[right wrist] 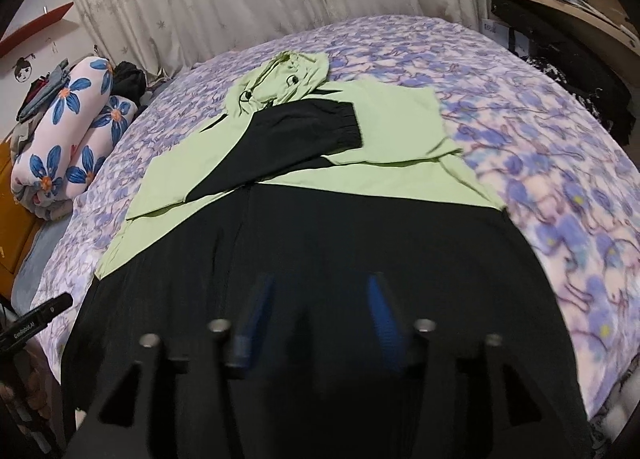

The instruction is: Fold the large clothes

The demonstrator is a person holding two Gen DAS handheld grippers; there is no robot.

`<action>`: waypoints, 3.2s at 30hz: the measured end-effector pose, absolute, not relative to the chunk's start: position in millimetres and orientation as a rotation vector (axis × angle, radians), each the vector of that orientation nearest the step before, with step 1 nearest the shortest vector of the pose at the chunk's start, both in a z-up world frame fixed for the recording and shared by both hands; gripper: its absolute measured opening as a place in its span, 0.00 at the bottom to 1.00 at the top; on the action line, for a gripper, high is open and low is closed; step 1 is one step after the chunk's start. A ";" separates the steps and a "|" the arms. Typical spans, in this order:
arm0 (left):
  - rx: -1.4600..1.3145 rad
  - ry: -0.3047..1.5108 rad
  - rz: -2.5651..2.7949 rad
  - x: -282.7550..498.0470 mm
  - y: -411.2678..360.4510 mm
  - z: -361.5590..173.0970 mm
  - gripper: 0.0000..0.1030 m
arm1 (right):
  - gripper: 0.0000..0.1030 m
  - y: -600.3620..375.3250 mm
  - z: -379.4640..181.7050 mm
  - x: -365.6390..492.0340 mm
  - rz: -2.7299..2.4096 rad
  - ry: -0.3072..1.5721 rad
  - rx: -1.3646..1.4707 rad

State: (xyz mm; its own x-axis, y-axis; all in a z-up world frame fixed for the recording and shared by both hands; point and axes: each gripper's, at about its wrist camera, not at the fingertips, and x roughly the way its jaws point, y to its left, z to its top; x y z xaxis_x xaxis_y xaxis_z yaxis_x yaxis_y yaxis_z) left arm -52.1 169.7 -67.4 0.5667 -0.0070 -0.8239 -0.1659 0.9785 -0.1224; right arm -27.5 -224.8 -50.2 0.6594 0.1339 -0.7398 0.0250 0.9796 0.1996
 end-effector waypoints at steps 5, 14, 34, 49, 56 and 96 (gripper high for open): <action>-0.250 1.012 0.075 -73.6 189.4 -91.1 0.74 | 0.52 -244.9 -48.8 -48.8 0.030 0.846 0.189; -0.289 1.035 -0.046 -88.2 203.3 -108.2 0.74 | 0.52 -302.7 -56.0 -80.0 -0.070 0.870 0.196; -0.325 1.069 -0.152 -87.4 213.3 -117.4 0.75 | 0.52 -370.2 -101.8 -98.6 -0.047 0.971 0.351; -0.327 1.103 -0.257 -86.3 216.8 -126.8 0.82 | 0.42 -387.6 -111.7 -90.6 0.064 1.003 0.423; -0.210 1.099 -0.268 -82.9 195.9 -122.9 0.80 | 0.19 -388.3 -107.7 -83.9 0.211 1.003 0.536; -0.293 1.078 -0.191 -108.5 193.3 -64.3 0.00 | 0.04 -335.0 -28.3 -113.2 0.226 0.964 0.262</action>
